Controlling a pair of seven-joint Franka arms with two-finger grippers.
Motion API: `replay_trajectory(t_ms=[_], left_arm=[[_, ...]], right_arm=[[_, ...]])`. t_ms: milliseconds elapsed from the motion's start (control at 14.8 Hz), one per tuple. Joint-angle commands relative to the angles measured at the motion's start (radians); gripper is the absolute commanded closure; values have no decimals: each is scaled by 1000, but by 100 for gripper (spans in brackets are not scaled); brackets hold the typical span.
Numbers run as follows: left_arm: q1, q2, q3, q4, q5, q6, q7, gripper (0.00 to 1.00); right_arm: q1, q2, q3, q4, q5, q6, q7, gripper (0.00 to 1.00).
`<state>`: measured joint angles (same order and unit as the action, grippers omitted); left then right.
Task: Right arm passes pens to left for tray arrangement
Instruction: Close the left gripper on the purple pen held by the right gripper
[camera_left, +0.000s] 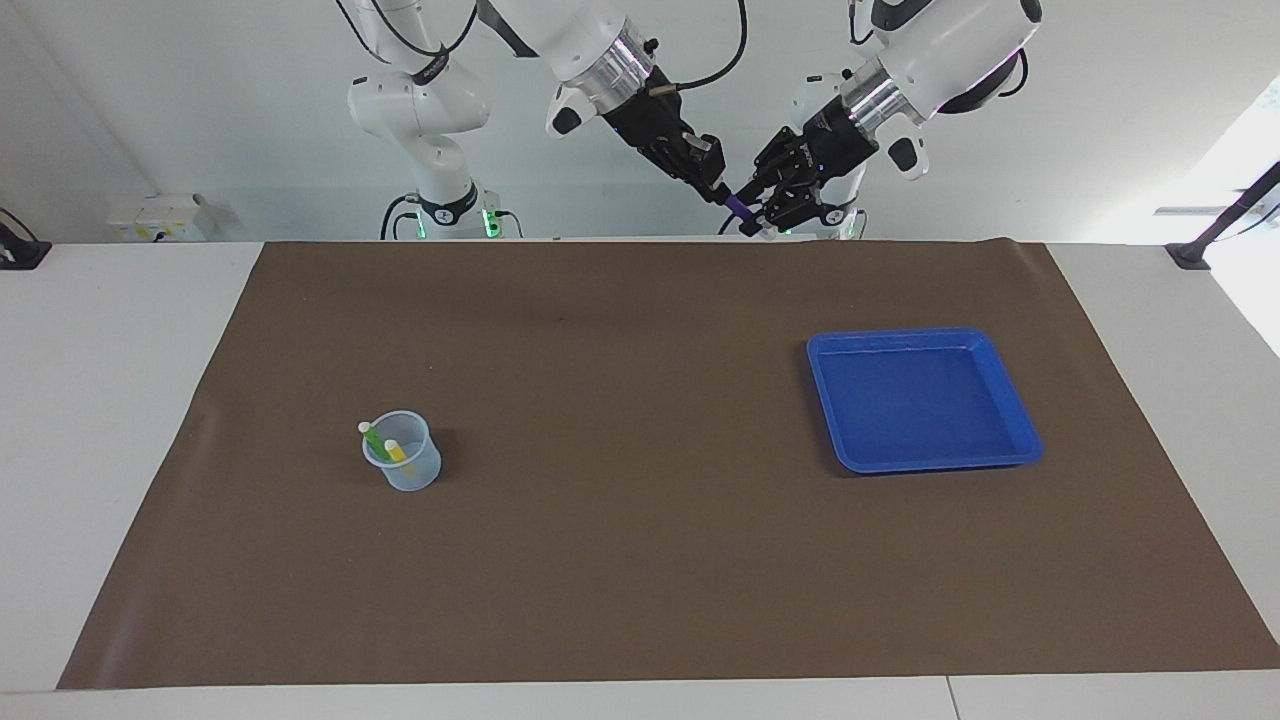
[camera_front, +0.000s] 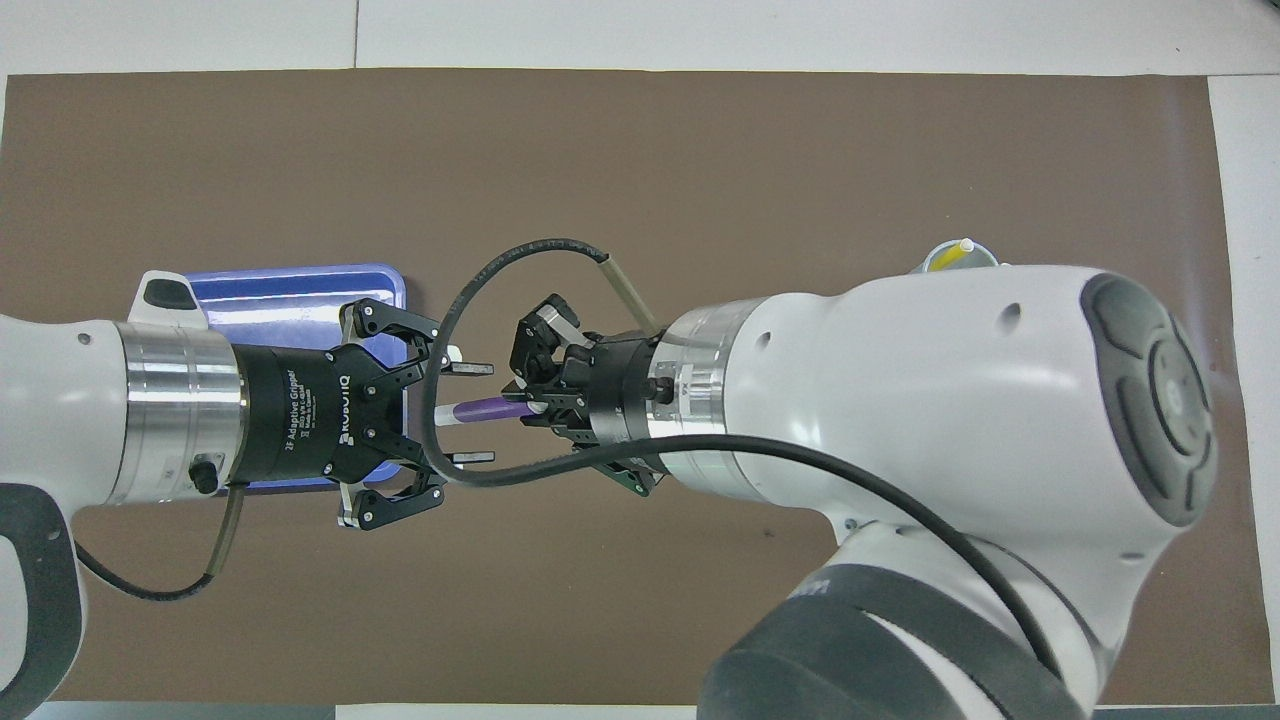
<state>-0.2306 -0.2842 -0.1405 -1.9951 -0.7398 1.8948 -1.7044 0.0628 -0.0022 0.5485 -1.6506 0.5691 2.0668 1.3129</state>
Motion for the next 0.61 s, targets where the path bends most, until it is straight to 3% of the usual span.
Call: replay_trajectory(t_ms=[0,68,271,542], left_arm=[[-7,-38,5,-42,-21,10,0,58],[-9,-42,5,-42,-21,10,0,65],[-7,-50,5,-50,-21,10,0,96],[-6,-55,5,-50,-21,14,0,100]], right_arm=[[-6,10,8,12,-9,6,15,100],[-6,10,8,12,-11,7,15,100],[-5,10,8,12,-11,7,15,100],[-6,10,8,12,-17,6,15,100]])
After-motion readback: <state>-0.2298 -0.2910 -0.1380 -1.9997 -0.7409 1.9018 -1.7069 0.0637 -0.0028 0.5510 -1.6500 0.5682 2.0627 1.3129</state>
